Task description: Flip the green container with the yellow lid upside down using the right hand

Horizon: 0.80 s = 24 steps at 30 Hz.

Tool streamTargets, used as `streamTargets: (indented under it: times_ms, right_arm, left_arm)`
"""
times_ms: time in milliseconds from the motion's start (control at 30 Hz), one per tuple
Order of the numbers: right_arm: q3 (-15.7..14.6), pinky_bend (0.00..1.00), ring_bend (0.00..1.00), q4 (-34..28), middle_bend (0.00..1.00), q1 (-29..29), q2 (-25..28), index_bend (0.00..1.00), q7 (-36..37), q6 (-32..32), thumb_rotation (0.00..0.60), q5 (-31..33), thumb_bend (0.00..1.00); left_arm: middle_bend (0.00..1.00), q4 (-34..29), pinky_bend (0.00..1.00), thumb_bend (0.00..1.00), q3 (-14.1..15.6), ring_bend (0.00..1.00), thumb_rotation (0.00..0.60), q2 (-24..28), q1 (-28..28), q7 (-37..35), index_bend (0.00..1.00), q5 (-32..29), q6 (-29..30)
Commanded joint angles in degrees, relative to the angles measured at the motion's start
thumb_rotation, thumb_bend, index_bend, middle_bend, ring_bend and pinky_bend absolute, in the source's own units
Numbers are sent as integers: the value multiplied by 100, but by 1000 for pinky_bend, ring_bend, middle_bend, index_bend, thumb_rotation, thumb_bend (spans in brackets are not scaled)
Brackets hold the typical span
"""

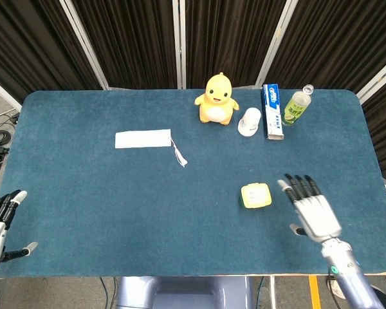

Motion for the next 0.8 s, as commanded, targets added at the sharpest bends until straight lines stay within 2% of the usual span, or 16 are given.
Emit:
streamTargets:
  times_ms: [33,167,300,400,633,800]
  right_arm:
    - [318,1,0,-202,0,948,-175,0,-606,-1142,600,909,0]
    - [416,78,0,142,0,1529,-631,0,-1192,-1582,600,1440,0]
    - [366,308,0,538,0,1981,-1067,0,-1849,-1727,600,2019,0]
    - [243,393,0,831,0,2217,-1312,0,-2298,-1705,600,2338,0]
    - [-56,508,24,1183,62,2631,-1666,0,-3121,-1568,600,3152,0]
    - [-234,589,152,1281,158,2906,-1831,0,-3675,-1316,600,3876,2]
  left_arm:
    - [0,38,0,0,-69,0,600,-47,-60,39,0,-169,-106]
    - [0,84,0,0,-132,0,600,-80,-111,34,0,-338,-193]
    - [0,110,0,0,-147,0,600,-102,-125,37,0,-419,-229]
    - [0,135,0,0,-161,0,600,-108,-133,17,0,-497,-261]
    - [0,144,0,0,-167,0,600,-114,-170,27,0,-552,-328]
    - [0,140,0,0,-177,0,600,-98,-176,4,0,-584,-331]
